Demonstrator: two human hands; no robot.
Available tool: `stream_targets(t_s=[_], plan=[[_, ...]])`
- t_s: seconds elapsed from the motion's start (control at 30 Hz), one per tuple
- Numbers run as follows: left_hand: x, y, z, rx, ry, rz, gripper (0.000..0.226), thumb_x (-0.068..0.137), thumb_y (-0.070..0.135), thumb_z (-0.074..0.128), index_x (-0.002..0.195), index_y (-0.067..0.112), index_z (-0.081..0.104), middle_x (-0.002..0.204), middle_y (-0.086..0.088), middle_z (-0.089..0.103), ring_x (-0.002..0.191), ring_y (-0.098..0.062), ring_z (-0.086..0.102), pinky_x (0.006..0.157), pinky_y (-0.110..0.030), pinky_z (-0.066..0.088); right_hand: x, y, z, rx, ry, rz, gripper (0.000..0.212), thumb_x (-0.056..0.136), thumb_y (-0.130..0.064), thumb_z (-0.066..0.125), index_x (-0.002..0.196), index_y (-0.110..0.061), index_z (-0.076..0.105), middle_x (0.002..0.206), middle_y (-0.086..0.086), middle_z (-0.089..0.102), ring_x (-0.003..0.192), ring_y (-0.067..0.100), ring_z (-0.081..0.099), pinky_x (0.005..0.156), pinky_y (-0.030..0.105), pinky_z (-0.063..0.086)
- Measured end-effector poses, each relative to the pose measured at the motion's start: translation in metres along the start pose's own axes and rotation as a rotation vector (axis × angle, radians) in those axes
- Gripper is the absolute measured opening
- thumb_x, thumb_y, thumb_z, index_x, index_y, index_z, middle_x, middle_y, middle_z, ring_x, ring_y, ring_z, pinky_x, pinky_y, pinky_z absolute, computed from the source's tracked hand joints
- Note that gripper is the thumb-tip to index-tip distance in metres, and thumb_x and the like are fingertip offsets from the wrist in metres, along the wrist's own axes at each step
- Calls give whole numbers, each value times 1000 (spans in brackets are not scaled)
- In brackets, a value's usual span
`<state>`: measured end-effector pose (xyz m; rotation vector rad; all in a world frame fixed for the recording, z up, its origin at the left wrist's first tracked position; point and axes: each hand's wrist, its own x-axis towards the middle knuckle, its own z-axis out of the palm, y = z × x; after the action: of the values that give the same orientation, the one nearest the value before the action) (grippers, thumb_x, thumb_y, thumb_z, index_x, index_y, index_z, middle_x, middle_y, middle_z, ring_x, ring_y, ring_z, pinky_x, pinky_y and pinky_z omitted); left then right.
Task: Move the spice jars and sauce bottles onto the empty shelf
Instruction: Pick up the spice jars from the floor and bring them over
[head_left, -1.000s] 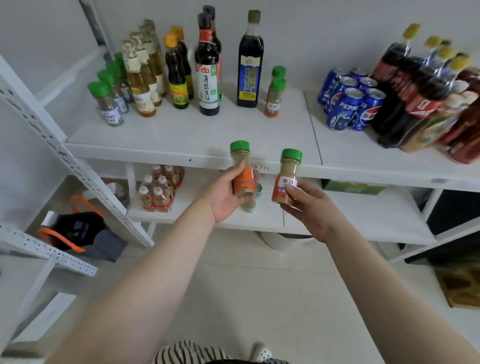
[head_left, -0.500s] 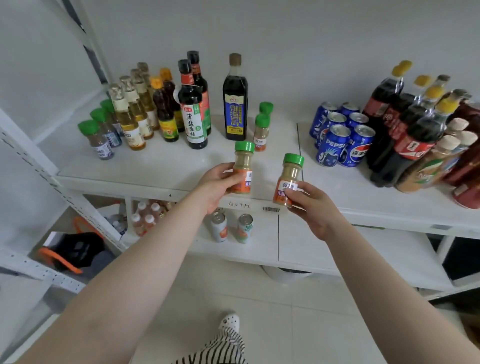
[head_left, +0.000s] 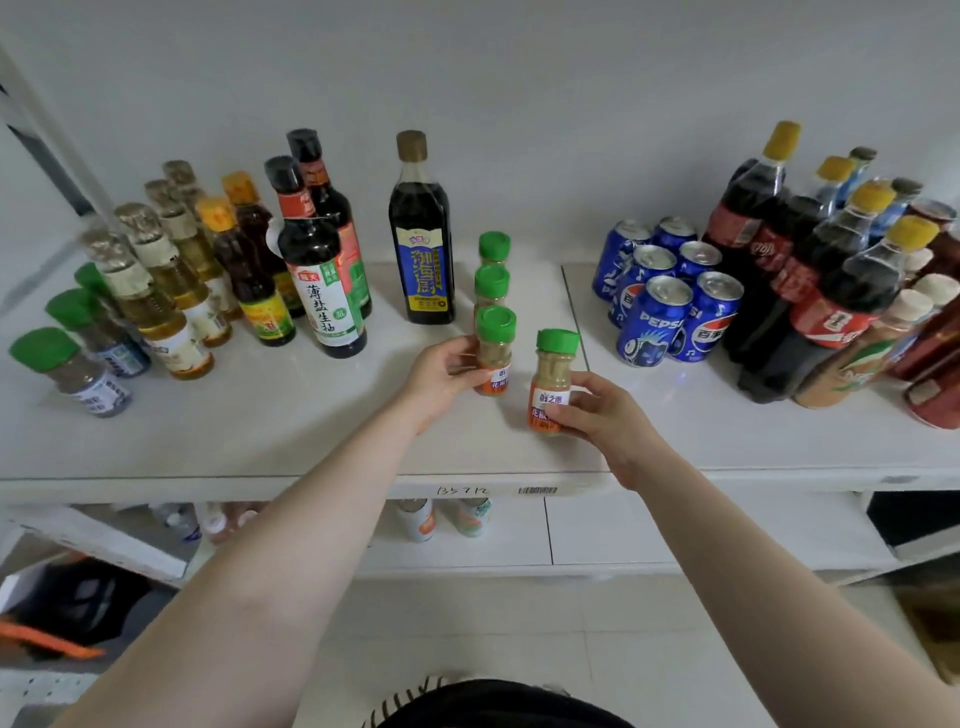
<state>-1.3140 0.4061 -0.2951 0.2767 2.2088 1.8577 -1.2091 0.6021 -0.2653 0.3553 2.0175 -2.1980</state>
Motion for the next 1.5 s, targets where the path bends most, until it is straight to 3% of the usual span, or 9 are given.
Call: stream_targets(t_s=[0.23,0.37,0.43,0.53,0.67,0.8,0.9,1.27,1.5], plan=[[2,-8,3,17,71,52,57,74,-8,71,126,3,52,114,-11,62,99,-14,59,88,-15,48,10,6,2,-70,-38,-41,38,77,5,71,107,-16,60,91,9,71,79,20,65,81,29,55],[-3,-7,18,20,236,69,55,65,-2,82,108,12,51,106,-13,62,90,-13,60,81,-19,50,11,12,3,-106,-26,-58,44,75,4,74,114,-10,59,91,9,71,83,23,63,87,37,52],[-2,-5,21,40,287,90,49,66,-3,81,104,8,53,98,-13,63,83,-14,60,79,-25,50,12,12,4,-122,-23,-67,44,74,5,74,112,-11,58,92,10,70,82,22,63,87,36,52],[1,-5,15,63,275,101,42,70,-7,76,107,-2,56,91,-10,63,77,-13,60,73,-16,50,14,13,10,-137,-25,-83,47,73,8,74,114,-7,57,95,12,70,78,18,63,78,28,53],[-2,-3,6,95,209,81,44,69,-2,78,108,5,59,99,-10,65,88,-20,61,76,-14,49,17,15,24,-166,-34,-120,49,71,10,74,115,-2,55,98,14,69,79,17,63,66,17,52],[-13,2,-5,0,171,1,52,84,7,68,131,2,48,125,-18,56,109,-20,55,91,-22,45,19,20,35,-227,-20,-161,48,69,8,77,111,-5,56,95,9,68,81,17,63,73,22,53],[-25,19,-18,-79,188,-33,49,93,29,57,138,13,44,136,-7,52,124,-18,50,106,-33,40,21,22,41,-242,-5,-171,47,70,6,77,111,-6,56,95,8,69,82,17,64,79,28,54],[20,83,-5,-29,176,-303,70,85,42,65,142,10,39,146,-9,42,131,-28,43,105,-40,37,30,28,58,-346,168,-207,42,68,-14,83,101,-18,57,86,-6,65,82,16,61,80,30,51],[34,67,-15,-103,109,-432,75,73,37,78,132,4,48,133,-20,53,119,-38,55,96,-49,48,43,32,60,-424,184,-176,79,67,-20,84,137,-17,45,121,5,61,97,19,65,91,36,53]])
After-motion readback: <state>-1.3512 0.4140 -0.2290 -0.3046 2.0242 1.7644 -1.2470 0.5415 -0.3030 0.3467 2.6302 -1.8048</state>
